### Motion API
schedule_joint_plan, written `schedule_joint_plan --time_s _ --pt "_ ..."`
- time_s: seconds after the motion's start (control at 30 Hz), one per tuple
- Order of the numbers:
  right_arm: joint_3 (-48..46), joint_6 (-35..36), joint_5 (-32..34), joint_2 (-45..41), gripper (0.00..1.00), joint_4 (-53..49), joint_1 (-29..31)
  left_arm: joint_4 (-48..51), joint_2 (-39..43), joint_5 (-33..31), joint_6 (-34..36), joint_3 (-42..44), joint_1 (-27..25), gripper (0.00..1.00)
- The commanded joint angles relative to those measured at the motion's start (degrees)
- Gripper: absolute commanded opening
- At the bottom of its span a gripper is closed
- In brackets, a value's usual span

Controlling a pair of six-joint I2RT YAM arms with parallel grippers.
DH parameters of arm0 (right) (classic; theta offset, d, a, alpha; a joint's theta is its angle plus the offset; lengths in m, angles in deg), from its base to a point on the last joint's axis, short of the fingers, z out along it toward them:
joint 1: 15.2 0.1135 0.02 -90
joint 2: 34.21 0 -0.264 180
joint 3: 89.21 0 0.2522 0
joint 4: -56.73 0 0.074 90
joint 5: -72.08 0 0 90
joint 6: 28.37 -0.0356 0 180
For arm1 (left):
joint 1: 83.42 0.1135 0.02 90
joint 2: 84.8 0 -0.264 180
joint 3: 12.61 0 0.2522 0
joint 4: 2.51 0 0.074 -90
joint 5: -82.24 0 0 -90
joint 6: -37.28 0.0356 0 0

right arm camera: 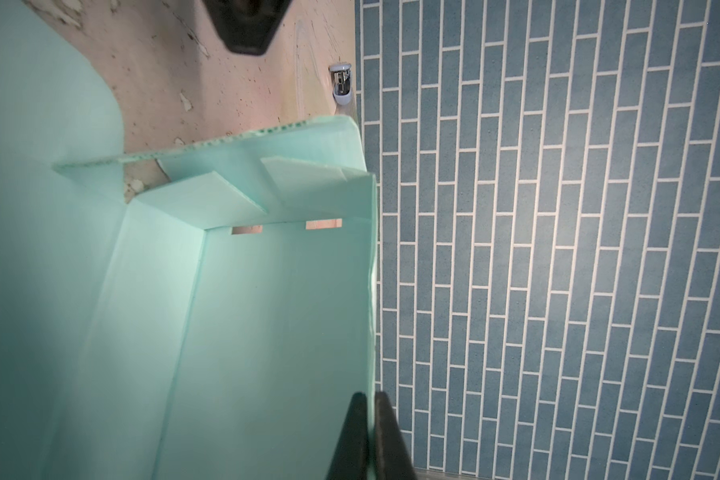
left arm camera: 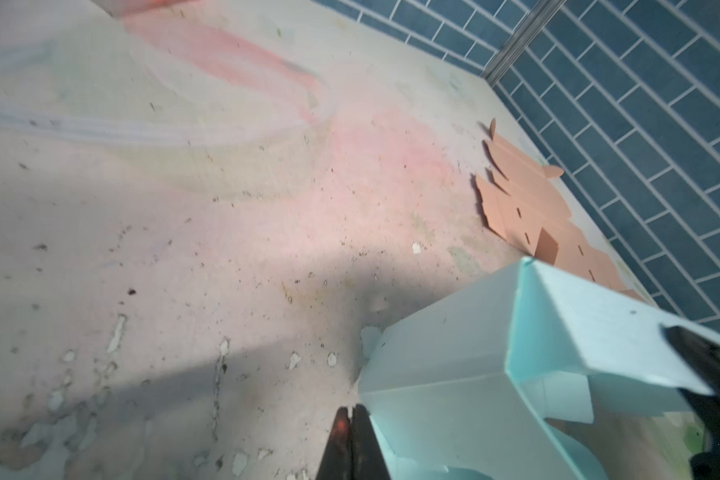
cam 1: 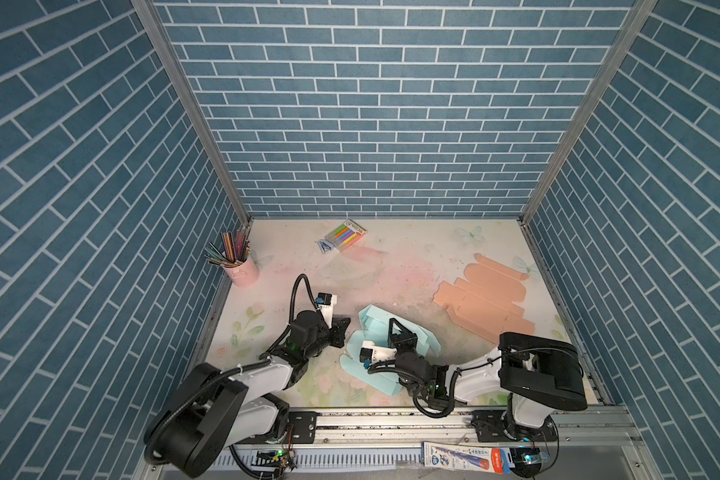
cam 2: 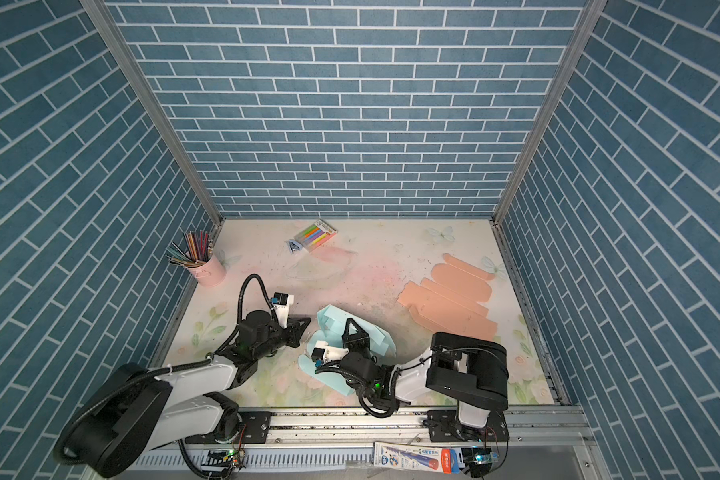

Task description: Fold the paper box

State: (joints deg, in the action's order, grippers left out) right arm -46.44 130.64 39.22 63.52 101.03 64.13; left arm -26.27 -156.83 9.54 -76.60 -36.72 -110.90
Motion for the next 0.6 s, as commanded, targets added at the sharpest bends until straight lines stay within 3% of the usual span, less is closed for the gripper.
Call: schedule_joint_plan --time_s 0.0,0.4,0.57 --pt "-0.27 -0.66 -0.67 -0.96 0.06 -1.33 -0.14 -4.06 -2.33 0.96 2.15 -2.34 -2.31 0.06" --pt "-0.98 -0.08 -1.11 -2.25 0.07 0.8 0.45 -5.59 -5.78 -2.31 3.63 -2.1 -8.7 0.21" --pt "-0.98 -0.57 -1.42 -2.46 0.07 0.21 0.47 -4.74 -4.79 -2.74 6.13 -2.53 -9.33 0.36"
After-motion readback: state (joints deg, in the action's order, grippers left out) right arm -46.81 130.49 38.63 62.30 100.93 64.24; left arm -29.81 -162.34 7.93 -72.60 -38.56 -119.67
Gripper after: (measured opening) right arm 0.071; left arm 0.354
